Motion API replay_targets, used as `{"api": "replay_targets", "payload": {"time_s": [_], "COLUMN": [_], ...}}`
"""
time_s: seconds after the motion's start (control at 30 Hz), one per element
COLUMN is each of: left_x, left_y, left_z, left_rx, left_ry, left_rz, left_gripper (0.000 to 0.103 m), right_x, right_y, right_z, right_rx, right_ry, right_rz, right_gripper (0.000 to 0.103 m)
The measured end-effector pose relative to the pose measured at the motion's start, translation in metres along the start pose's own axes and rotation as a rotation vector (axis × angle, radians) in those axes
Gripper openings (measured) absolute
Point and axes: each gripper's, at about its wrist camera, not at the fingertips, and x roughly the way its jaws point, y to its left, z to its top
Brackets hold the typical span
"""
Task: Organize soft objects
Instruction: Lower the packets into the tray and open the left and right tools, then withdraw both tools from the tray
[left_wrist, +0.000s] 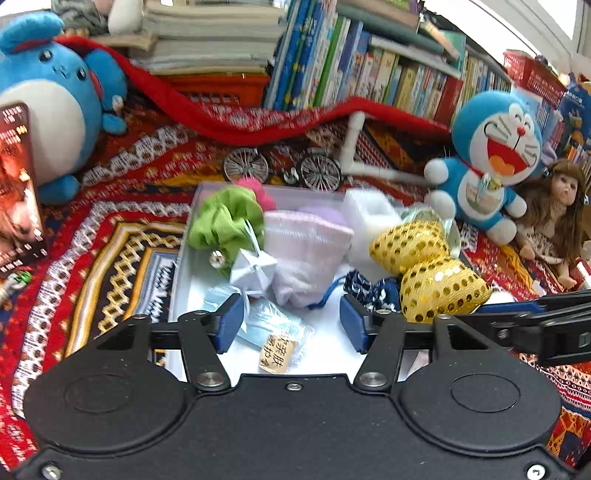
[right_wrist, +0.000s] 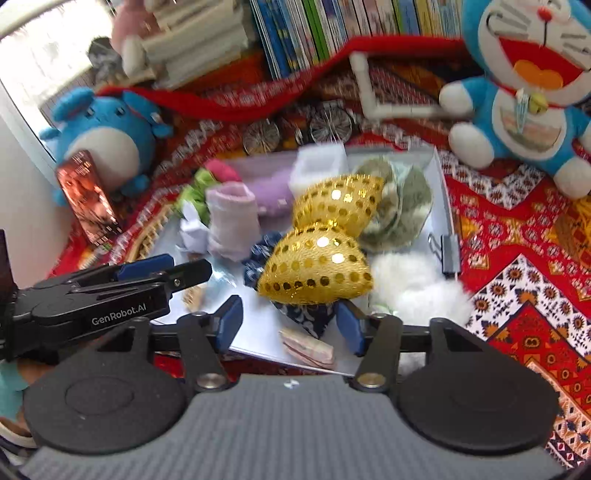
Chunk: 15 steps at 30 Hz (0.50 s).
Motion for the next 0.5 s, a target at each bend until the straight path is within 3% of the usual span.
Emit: {"api": "replay_targets", "payload": {"time_s": [0.2,0.5], "left_x": [-0.032,-0.083], "left_y": [-0.004,-0.012], "left_z": [0.002,-0.009], "left_rx": [0.000,0.007], "left_ry": [-0.077,-0.186], "left_rz": [0.000,0.003], "left_gripper": [0.081,0.093], "right_x": [-0.033,-0.071], "right_y": [0.003,0.002], "right_z": [-0.001,-0.018], "right_rx": [-0.025,-0.062], "right_ry": [-0.127,-0.289], "right_rz": [0.020,0.022], "right_gripper": [0.087,0.103]}}
